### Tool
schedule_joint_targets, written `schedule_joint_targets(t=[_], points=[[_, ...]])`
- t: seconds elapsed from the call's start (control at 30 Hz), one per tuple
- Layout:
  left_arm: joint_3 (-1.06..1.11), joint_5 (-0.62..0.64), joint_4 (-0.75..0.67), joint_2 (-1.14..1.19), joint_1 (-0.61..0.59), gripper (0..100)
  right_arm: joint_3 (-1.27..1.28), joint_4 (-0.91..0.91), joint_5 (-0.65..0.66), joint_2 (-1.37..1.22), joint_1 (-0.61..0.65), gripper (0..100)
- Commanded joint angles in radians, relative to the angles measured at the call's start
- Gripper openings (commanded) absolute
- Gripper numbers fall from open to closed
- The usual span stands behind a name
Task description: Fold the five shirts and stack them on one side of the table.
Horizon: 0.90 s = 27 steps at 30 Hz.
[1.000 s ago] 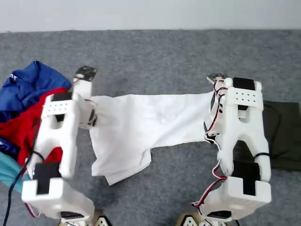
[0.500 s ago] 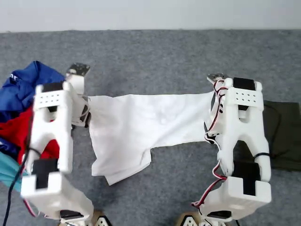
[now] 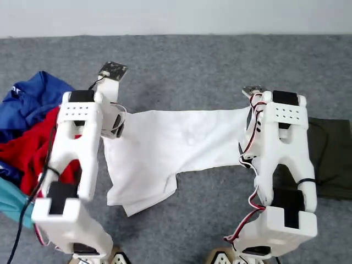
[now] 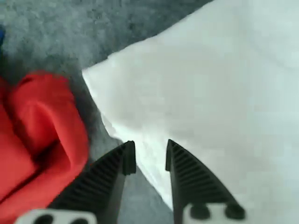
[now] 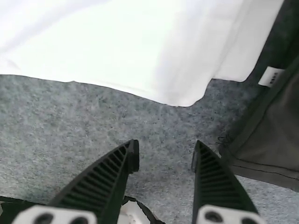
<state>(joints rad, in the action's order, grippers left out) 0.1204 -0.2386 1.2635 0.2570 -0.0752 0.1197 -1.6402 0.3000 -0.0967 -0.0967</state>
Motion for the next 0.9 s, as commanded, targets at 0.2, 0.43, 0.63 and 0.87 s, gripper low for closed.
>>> schedule_joint_targets(t=[0.2,0.43,0.63,0.87], points=[[-0.054,0.009,-0.129,0.224,-0.157,12,-0.005,0.01,0.006,0.039,-0.01,18.8],[-0.177,-0.048,0.028,0.192,-0.206,12,-0.005,0.012,0.006,0.038,-0.005,18.8],[-0.22,-0.049,0.121,0.143,-0.137,12,-0.006,0.11,0.003,0.038,-0.03,18.9],[-0.217,-0.046,0.167,0.063,-0.087,12,-0.012,0.404,-0.057,-0.053,-0.036,19.1]])
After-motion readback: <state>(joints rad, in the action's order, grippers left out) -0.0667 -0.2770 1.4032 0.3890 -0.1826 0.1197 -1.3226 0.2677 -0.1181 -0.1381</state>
